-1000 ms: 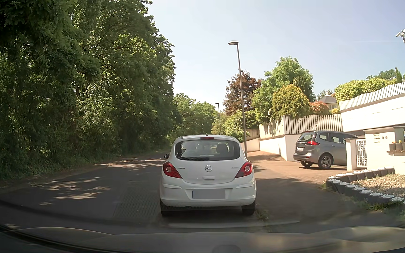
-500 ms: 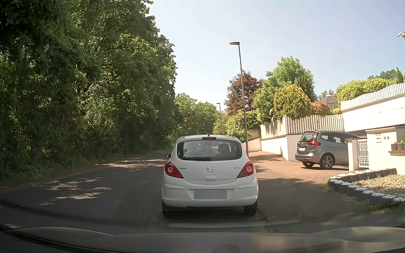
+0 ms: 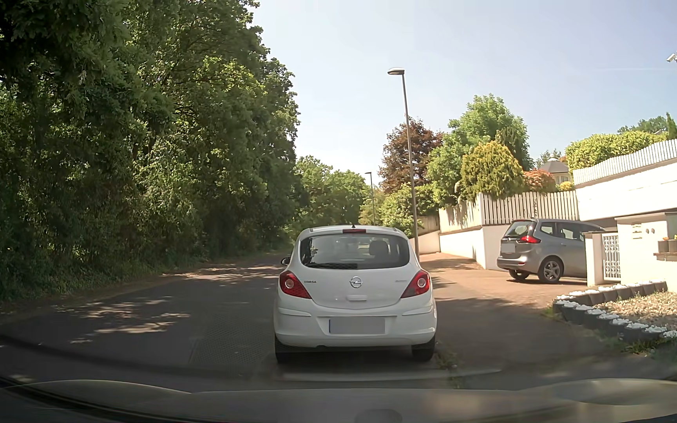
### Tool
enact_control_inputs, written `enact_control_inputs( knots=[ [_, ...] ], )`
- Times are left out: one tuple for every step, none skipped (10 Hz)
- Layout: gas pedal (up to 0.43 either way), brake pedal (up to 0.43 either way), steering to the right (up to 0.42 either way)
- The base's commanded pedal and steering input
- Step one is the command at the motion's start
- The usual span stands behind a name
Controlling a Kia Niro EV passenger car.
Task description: Follow the waypoints while adhering to traffic rules and regulations
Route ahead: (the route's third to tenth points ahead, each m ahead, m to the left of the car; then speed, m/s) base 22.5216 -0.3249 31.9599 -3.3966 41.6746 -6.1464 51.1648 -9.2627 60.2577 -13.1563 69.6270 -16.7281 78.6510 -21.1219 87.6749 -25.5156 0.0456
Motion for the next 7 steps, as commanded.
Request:
enact_control_inputs(
  knots=[
    [0.0, 0.0, -0.97],
    [0.0, 0.0, -0.97],
    [0.0, 0.0, -0.97],
    [0.0, 0.0, -0.97],
    [0.0, 0.0, -0.97],
    [0.0, 0.0, -0.97],
    [0.0, 0.0, -0.97]
  ],
)
